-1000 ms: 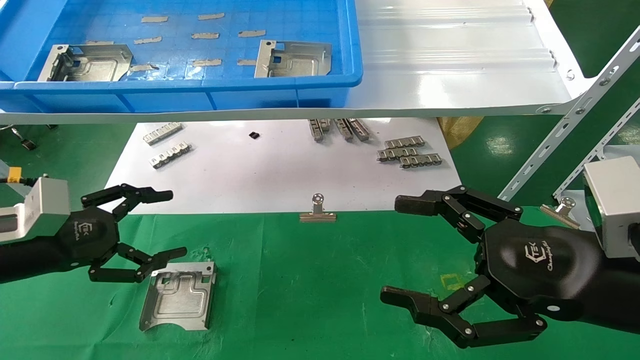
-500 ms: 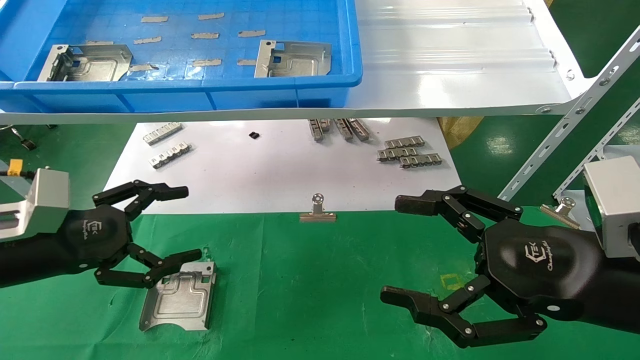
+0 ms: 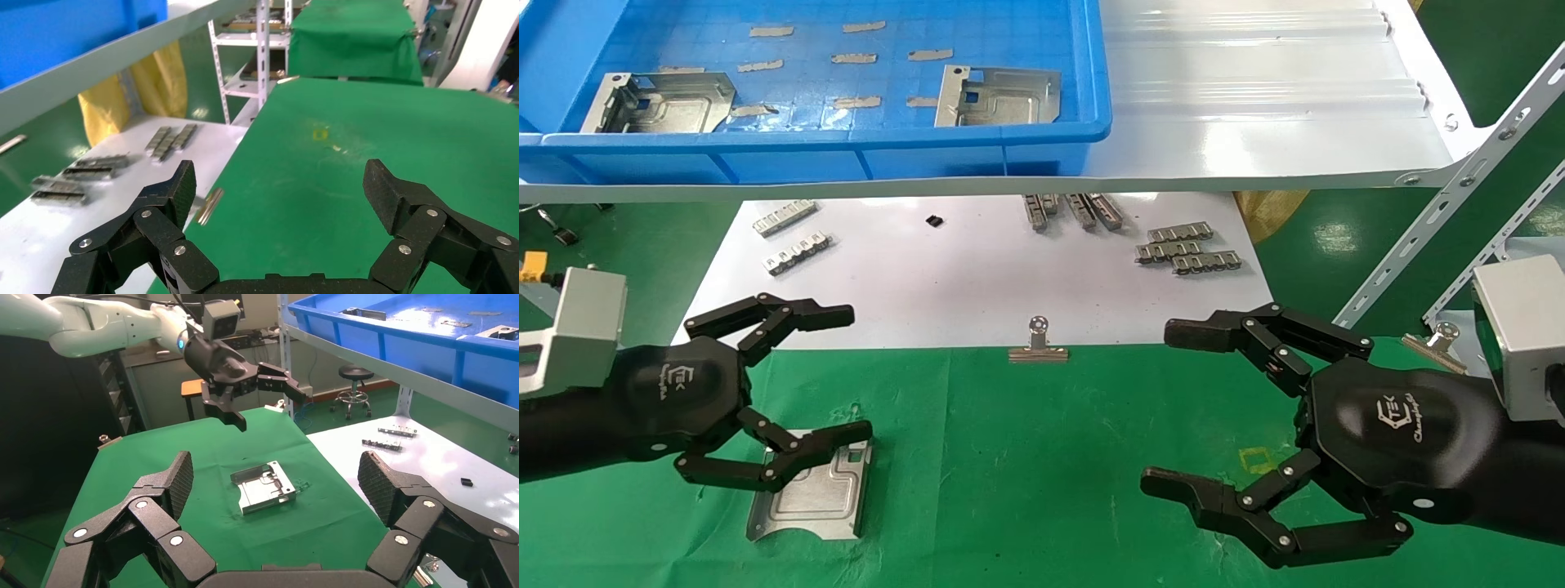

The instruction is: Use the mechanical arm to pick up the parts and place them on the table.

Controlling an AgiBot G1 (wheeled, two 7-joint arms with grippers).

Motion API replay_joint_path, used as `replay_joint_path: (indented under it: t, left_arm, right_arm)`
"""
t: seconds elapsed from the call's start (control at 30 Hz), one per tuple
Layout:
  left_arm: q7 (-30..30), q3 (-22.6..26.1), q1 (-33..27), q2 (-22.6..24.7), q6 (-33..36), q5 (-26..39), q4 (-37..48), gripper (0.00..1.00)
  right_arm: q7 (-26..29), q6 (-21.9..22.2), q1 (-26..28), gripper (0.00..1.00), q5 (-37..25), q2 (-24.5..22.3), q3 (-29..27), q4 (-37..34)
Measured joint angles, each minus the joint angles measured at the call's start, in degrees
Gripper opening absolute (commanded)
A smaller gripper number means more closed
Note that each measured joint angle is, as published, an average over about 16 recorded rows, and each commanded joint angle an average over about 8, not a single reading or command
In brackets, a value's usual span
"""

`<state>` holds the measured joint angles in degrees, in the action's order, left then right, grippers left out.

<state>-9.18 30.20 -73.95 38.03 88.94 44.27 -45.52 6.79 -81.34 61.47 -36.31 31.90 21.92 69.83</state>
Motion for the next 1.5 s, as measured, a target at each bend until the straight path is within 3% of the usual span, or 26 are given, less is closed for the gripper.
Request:
replay_joint_path:
  t: [0.97, 1.5]
  left_arm:
    - [18.2, -13.0, 11.4, -2.8, -3.0, -2.2, -25.8, 1.0]
    - [20.3, -14.7, 12.8, -3.2, -3.4, -2.6, -29.0, 1.0]
  right_arm:
    - [0.0, 0.0, 0.0, 1.0, 0.0, 0.0, 0.0, 0.0]
    - [0.0, 0.0, 0.0, 1.0, 0.0, 0.0, 0.0, 0.0]
